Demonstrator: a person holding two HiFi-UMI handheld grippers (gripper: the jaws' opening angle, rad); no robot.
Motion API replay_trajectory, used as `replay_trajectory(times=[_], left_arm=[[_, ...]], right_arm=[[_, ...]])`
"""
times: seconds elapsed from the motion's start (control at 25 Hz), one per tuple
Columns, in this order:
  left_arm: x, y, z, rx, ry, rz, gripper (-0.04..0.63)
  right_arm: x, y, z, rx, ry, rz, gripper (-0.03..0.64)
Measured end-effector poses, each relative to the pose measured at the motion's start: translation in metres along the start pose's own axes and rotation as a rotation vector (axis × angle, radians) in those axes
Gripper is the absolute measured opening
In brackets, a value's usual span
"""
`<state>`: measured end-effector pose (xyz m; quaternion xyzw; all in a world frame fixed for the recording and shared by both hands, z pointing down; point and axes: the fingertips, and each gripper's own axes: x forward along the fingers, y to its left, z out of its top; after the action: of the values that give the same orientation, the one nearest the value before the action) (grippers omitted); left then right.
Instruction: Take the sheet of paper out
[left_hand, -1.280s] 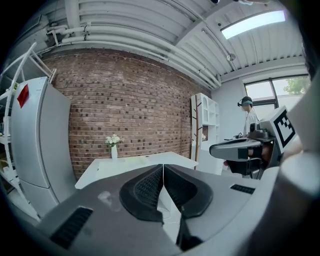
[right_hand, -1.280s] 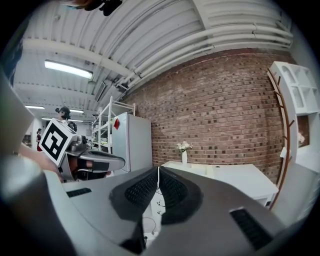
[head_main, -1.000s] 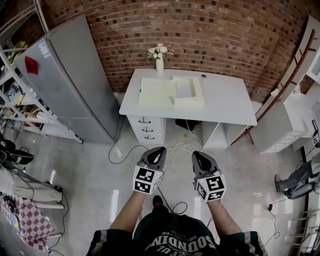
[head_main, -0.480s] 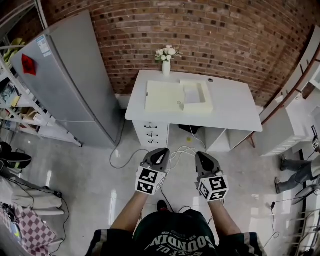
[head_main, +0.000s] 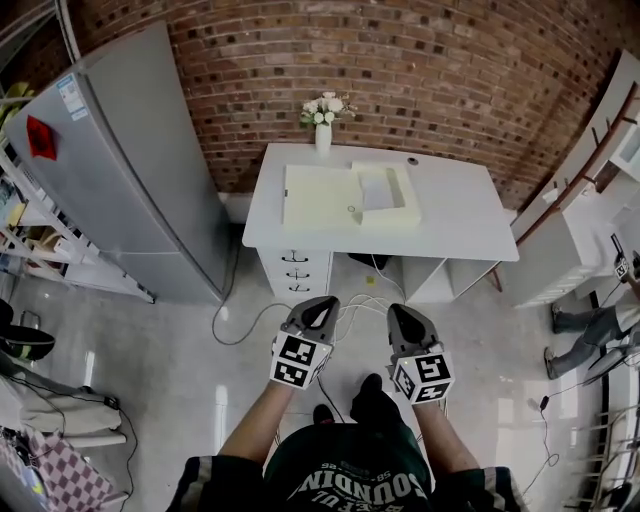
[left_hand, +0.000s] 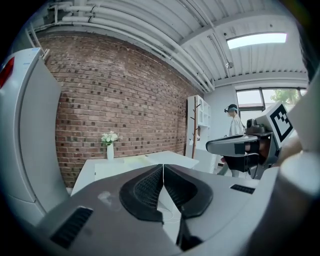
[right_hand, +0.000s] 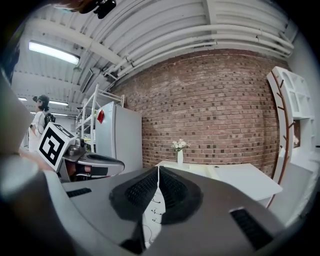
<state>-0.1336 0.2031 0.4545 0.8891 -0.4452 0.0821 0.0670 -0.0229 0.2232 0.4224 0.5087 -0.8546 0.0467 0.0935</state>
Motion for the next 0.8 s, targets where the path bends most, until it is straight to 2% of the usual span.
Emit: replay_trajectory(times=[0.36, 0.8], left_arm=[[0.024, 0.002, 0.001, 0.003, 0.001, -0.028, 0.014], [0.081, 0.029, 0.007, 0.002, 0.028, -0.004, 0.014]], right_arm=[[0.014, -0.013, -0.003, 0.007, -0.009, -0.012, 0.071], [0.071, -0.052, -0.001, 0.03, -0.009, 0.025, 0.071]])
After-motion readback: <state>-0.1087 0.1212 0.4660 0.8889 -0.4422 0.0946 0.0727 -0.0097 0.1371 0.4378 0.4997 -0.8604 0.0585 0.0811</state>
